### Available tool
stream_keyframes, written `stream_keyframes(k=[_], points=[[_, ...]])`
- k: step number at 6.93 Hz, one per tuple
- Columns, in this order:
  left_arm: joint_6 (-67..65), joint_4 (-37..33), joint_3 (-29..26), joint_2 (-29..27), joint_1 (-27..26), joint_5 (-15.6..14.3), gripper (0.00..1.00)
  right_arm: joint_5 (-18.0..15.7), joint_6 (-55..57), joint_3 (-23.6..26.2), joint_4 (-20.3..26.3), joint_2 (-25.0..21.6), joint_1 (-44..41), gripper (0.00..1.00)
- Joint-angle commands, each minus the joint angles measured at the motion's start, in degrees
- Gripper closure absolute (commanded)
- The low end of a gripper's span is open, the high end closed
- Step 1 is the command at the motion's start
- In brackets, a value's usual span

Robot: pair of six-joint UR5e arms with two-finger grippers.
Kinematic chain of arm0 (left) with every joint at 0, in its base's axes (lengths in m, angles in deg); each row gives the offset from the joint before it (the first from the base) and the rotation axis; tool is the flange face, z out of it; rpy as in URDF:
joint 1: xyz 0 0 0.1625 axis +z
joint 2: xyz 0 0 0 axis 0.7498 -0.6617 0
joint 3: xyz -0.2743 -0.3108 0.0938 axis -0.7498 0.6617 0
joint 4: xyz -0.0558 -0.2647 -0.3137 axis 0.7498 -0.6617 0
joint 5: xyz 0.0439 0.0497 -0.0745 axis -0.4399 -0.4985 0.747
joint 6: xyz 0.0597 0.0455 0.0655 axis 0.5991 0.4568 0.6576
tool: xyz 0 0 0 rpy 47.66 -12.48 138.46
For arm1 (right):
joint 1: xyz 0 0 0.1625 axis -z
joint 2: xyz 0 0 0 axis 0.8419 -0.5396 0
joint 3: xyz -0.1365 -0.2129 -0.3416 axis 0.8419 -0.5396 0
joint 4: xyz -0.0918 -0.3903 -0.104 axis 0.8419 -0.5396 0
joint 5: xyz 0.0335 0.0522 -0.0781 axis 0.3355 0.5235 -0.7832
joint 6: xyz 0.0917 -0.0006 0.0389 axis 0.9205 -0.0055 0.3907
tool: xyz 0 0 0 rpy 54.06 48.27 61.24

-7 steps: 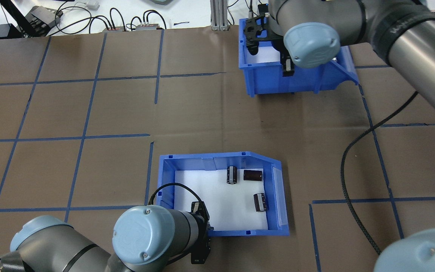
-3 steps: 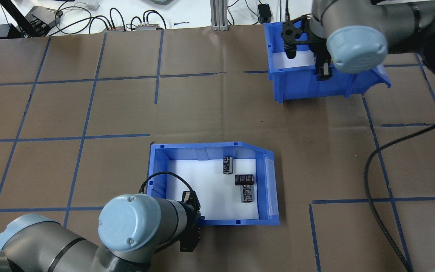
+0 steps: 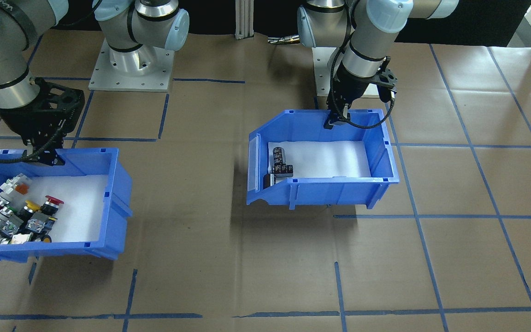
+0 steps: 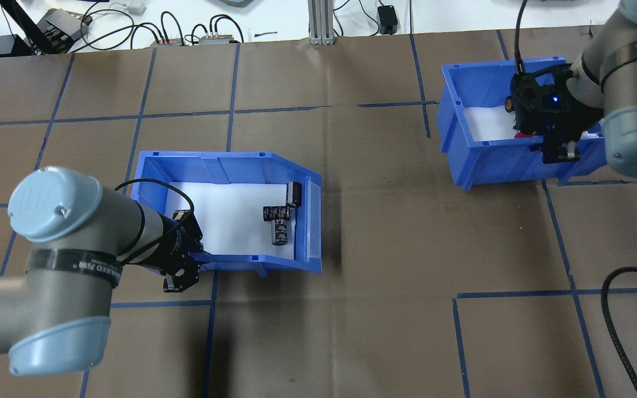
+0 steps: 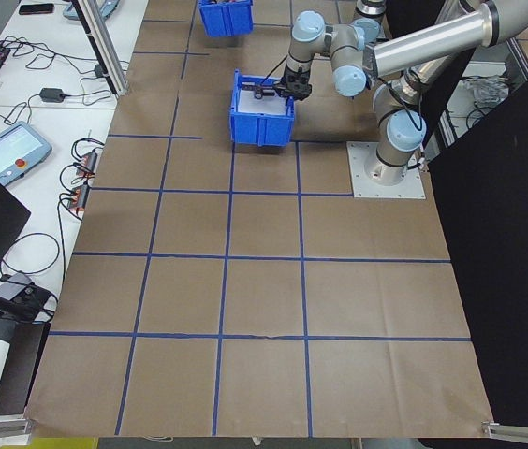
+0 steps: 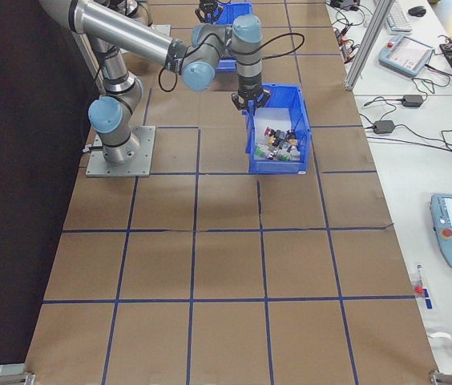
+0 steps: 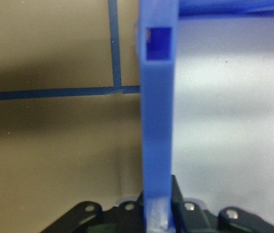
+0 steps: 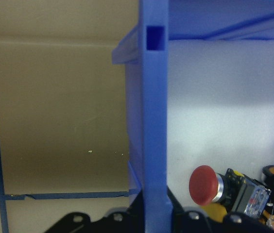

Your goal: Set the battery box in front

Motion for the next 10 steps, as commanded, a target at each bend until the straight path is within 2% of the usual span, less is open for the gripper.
stream_keyframes(k=[1, 2, 3, 4, 5, 6, 8, 9, 10], points=[[0.16, 0.1, -15.74, -16.32, -0.51, 0.3, 1.0, -0.42, -1.79, 3.31, -0.83, -2.91, 1.23, 1.0], [-1.58, 0.19, -21.75, -22.32, -2.0, 0.3, 1.0, -0.51, -1.62, 3.4, -0.65, -3.0, 1.14, 1.0], [-5.0, 0.28, -27.03, -27.25, -5.67, 0.21, 1.0, -0.68, -1.62, 3.4, -0.3, -3.09, 1.14, 1.0], [-9.29, 0.28, -31.43, -30.87, -9.1, 0.21, 1.0, -0.69, -1.44, 3.66, 0.22, -4.05, 0.96, 1.0], [-11.42, 0.28, -35.3, -34.12, -11.4, 0.3, 1.0, -0.69, -1.44, 5.92, 0.14, -5.54, 0.88, 1.0], [-14.84, 0.8, -38.73, -37.46, -12.81, 3.34, 1.0, -0.69, -1.01, 9.69, 0.05, -8.34, 0.79, 1.0], [-16.97, 1.68, -43.67, -42.31, -15.19, 3.73, 1.0, -0.07, 1.53, 18.13, -0.21, -17.2, 0.52, 1.0], [-18.2, 2.82, -45.08, -44.07, -15.89, 3.73, 0.99, 0.19, 1.9, 19.82, 0.14, -19.68, 0.26, 1.0], [-18.3, 2.83, -45.27, -44.26, -16.16, 3.73, 0.92, 0.11, 2.25, 21.23, 0.31, -21.18, -0.87, 1.0]])
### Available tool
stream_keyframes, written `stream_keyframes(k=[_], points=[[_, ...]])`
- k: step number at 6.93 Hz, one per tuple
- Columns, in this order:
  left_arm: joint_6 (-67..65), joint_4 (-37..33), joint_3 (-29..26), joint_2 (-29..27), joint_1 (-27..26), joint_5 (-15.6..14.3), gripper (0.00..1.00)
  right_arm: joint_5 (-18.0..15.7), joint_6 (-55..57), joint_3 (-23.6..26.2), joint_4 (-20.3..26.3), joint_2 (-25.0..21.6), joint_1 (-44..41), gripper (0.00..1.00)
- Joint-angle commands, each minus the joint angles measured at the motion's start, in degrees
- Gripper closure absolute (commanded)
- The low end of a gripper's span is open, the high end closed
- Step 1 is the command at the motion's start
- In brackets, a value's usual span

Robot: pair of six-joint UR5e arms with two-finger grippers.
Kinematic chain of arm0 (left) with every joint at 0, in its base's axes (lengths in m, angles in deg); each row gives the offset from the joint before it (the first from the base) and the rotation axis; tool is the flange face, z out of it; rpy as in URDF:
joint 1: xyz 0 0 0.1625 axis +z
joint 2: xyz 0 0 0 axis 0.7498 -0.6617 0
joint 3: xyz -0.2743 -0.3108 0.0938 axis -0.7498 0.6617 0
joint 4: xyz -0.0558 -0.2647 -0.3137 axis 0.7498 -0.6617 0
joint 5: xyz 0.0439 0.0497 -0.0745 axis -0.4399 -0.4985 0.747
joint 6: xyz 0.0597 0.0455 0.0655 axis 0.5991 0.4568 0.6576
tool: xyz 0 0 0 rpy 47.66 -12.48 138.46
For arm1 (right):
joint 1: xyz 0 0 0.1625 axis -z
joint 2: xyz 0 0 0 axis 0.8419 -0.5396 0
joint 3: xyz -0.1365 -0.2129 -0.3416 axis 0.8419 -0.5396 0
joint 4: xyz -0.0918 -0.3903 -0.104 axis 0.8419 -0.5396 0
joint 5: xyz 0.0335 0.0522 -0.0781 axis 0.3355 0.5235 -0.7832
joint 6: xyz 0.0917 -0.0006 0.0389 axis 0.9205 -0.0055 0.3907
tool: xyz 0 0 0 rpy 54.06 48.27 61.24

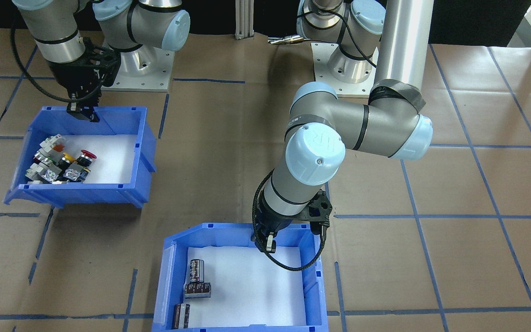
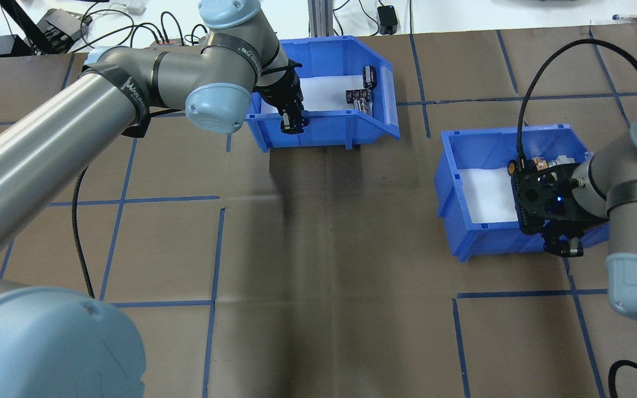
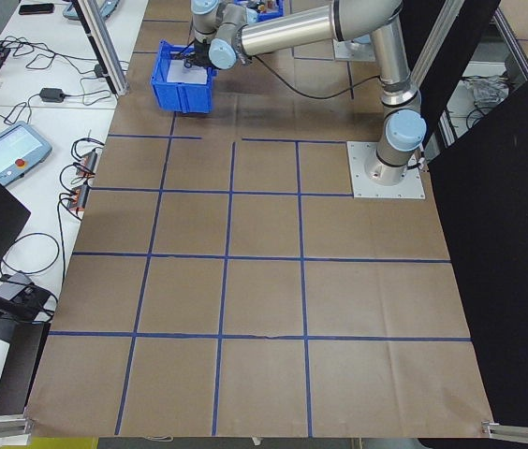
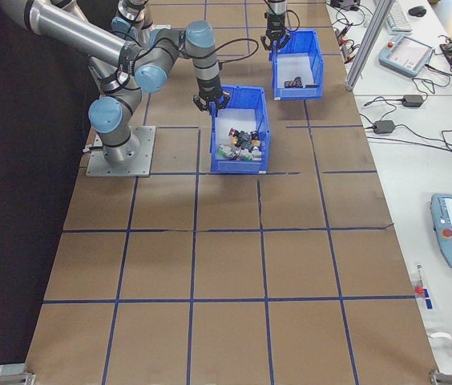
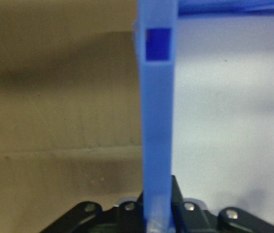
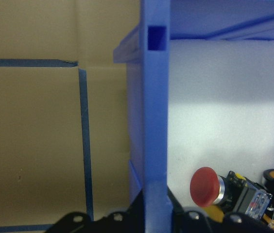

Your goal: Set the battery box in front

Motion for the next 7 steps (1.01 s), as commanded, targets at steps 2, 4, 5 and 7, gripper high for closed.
stream_keyframes(k=[2, 4, 5, 7], points=[[-3.02, 0.41, -0.48, -0.88, -1.02, 0.39, 0.89, -0.04, 6.26, 3.26, 0.13, -2.98, -6.5, 1.0], [-5.15, 0.41, 0.22, -0.52, -2.16, 0.31, 0.89, 0.04, 7.95, 3.26, 0.22, -2.98, -8.45, 1.0], [-5.24, 0.32, 0.22, -0.87, -2.6, 0.05, 0.86, 0.05, 8.65, 3.35, 0.3, -2.98, -9.5, 1.0], [-5.15, 0.23, 1.18, 0.26, -2.78, 0.31, 0.82, -0.3, 13.83, 3.35, 0.22, -2.72, -13.89, 1.0]])
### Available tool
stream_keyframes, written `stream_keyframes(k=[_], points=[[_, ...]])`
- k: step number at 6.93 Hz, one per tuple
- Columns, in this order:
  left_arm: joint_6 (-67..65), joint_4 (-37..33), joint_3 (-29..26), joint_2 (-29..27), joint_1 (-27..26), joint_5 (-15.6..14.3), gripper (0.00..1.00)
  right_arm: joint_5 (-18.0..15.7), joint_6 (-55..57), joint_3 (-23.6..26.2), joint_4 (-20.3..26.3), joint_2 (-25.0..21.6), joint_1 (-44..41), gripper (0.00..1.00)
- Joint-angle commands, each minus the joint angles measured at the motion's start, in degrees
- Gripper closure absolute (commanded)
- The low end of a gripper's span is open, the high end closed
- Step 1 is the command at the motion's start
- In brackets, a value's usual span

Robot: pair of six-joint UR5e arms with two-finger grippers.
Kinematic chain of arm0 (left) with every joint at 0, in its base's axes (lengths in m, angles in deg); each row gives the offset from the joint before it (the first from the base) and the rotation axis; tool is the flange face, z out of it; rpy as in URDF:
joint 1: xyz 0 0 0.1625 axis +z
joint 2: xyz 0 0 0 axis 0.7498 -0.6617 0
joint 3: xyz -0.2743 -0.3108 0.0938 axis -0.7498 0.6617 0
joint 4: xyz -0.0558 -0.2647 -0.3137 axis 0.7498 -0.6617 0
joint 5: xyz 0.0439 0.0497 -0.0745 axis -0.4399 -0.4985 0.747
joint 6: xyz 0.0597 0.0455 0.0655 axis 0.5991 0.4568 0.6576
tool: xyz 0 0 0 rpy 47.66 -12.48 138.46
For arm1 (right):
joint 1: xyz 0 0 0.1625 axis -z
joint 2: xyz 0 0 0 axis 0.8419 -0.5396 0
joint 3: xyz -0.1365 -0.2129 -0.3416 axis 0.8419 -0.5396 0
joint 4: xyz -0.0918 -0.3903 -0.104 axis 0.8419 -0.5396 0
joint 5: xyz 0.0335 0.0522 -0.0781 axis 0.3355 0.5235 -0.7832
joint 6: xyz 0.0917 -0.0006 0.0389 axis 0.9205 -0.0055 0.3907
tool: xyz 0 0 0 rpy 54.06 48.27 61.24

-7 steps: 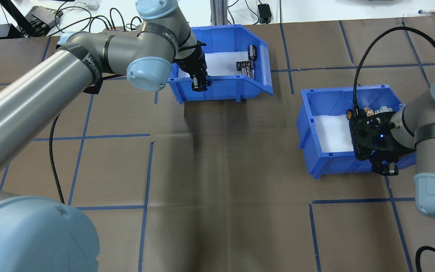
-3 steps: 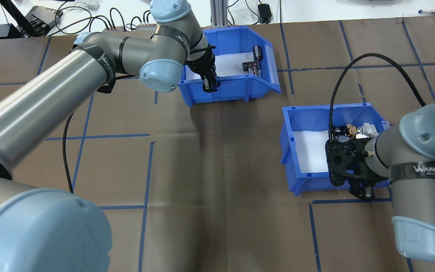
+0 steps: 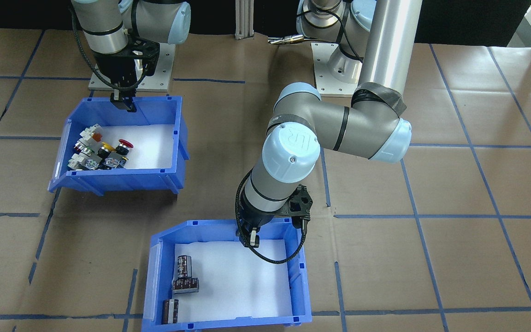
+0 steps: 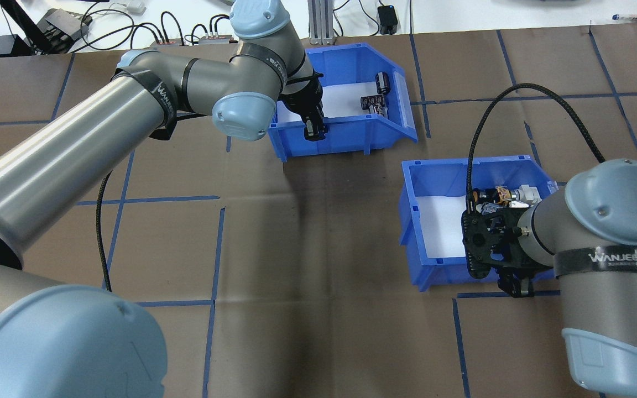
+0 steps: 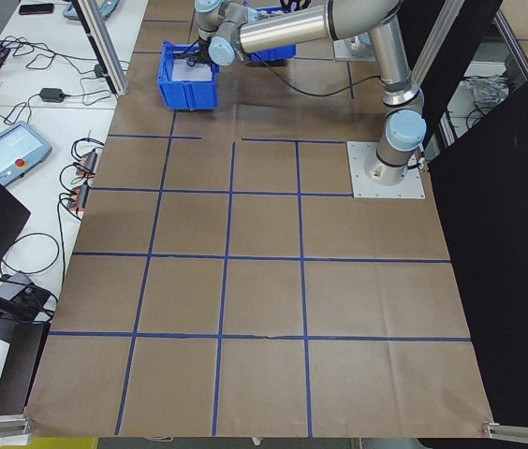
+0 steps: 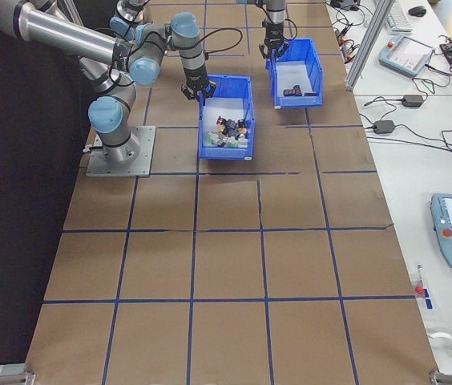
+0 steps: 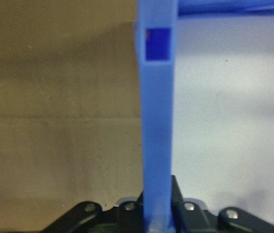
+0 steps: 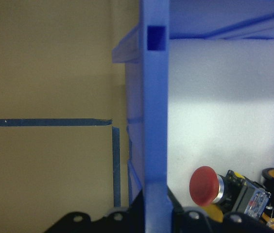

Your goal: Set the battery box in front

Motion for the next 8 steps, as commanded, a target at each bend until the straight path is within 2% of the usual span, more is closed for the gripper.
stream_keyframes(k=[1, 2, 4, 5, 7, 8], points=[[0.16, -0.07, 2.23, 1.59, -0.21, 0.09, 0.7, -0.1, 3.81, 0.1, 0.02, 0.16, -3.17, 1.0], [0.6, 0.02, 2.77, 1.77, -0.21, -0.25, 0.02, 0.07, 4.08, 0.1, 0.11, 0.16, -3.27, 1.0], [0.43, -0.07, 3.12, 3.95, 0.14, -0.08, 0.01, -0.01, 10.64, 0.02, -0.15, 1.29, -8.77, 1.0], [1.03, -1.64, 3.47, 7.1, 1.36, -0.43, 0.01, -0.19, 14.5, -0.07, -0.76, 2.34, -11.94, 1.0], [14.4, -12.84, 2.26, 13.26, 6.61, -1.31, 0.01, -0.54, 19.18, -0.16, -1.12, 2.88, -16.69, 1.0], [26.32, -16.73, 1.81, 16.25, 9.6, -5.49, 0.01, -0.63, 19.9, -0.33, -1.29, 2.88, -18.19, 1.0]])
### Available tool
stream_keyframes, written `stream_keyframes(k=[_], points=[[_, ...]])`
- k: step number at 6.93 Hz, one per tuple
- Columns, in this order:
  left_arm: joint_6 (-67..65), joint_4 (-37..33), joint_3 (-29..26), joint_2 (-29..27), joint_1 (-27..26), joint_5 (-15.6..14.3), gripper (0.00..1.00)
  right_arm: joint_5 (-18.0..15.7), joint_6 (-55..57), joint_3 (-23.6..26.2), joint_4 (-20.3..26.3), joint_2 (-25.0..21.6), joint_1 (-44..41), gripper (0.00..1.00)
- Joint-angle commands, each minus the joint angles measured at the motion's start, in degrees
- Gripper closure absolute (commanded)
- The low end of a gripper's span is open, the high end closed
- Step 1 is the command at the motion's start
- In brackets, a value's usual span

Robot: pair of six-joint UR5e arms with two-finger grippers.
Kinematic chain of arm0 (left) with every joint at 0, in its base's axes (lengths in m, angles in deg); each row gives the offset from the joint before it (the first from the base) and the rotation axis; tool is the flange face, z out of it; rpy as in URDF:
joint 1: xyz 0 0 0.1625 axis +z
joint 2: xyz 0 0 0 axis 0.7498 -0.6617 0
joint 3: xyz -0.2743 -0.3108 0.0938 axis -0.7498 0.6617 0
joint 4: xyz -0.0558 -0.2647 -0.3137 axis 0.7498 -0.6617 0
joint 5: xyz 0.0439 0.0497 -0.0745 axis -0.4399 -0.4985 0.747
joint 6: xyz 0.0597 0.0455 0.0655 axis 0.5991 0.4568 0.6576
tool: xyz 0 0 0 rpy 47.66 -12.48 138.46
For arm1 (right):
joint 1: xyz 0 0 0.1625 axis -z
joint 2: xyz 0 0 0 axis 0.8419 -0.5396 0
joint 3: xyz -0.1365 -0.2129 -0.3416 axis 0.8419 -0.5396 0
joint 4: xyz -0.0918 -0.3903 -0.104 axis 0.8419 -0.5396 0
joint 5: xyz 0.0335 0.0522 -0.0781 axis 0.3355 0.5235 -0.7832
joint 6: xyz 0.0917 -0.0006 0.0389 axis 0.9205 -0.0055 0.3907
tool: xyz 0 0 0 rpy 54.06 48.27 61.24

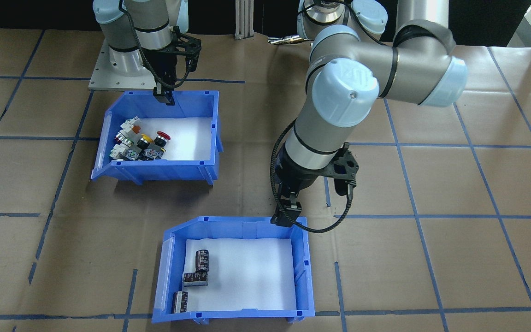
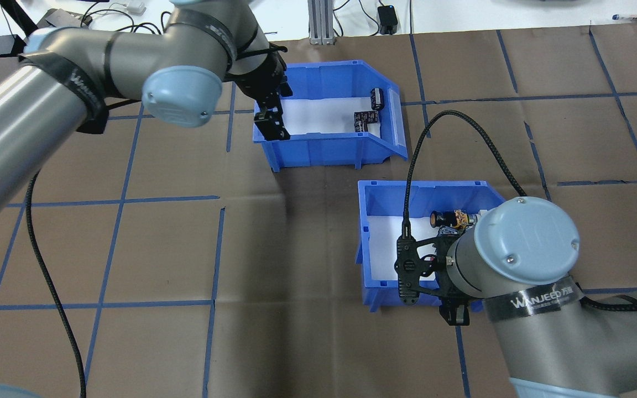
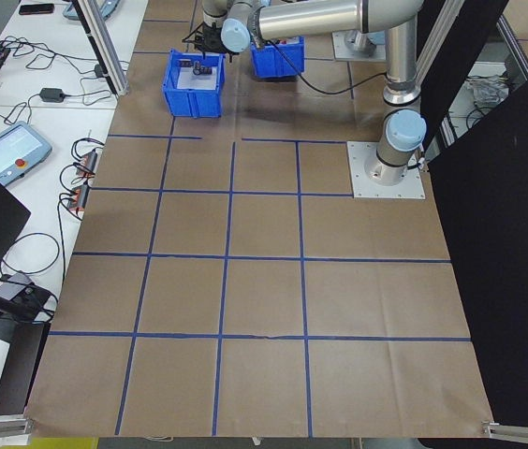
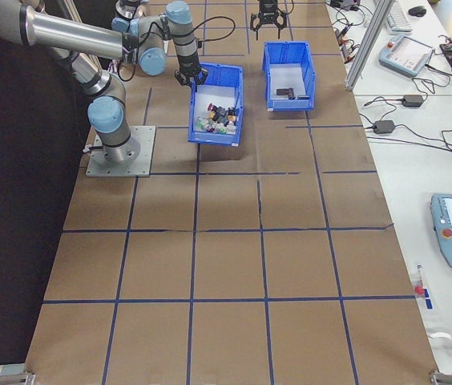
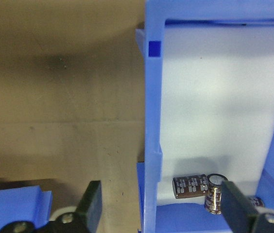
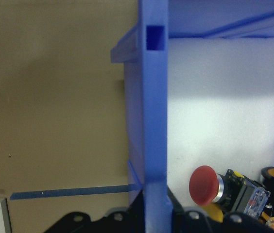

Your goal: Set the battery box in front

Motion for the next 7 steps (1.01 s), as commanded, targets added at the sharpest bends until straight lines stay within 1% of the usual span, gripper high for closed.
stream_keyframes(k=[1, 2, 3, 4, 5, 6, 7], points=[[24.68, -12.7, -0.73, 7.37, 6.48, -4.29, 0.01, -0.17, 1.83, -0.43, -0.32, 0.14, -3.15, 1.0], [39.25, -17.38, -0.38, 10.45, 8.77, -7.08, 0.01, -0.17, 1.74, -0.95, -0.67, 0.14, -4.11, 1.0], [57.49, -17.95, 0.49, 12.05, 9.05, -12.24, 0.0, -0.08, 1.74, -1.56, -2.07, 1.1, -5.6, 1.0], [73.42, -18.04, 1.2, 14.15, 8.71, -12.73, 0.0, -0.17, 1.91, -2.44, -4.26, 3.46, -7.71, 1.0], [83.24, -17.87, 2.42, 15.31, 8.88, -12.47, 0.0, -0.43, 4.35, -4.36, -5.06, 6.27, -10.6, 1.0], [89.17, -17.95, 3.92, 17.93, 8.53, -12.73, 0.0, -2.26, 7.16, -5.78, -5.16, 8.91, -13.59, 1.0], [90.36, -17.95, 6.28, 20.39, 8.62, -12.82, 0.0, -3.41, 10.76, -8.23, -5.16, 12.07, -16.66, 1.0]])
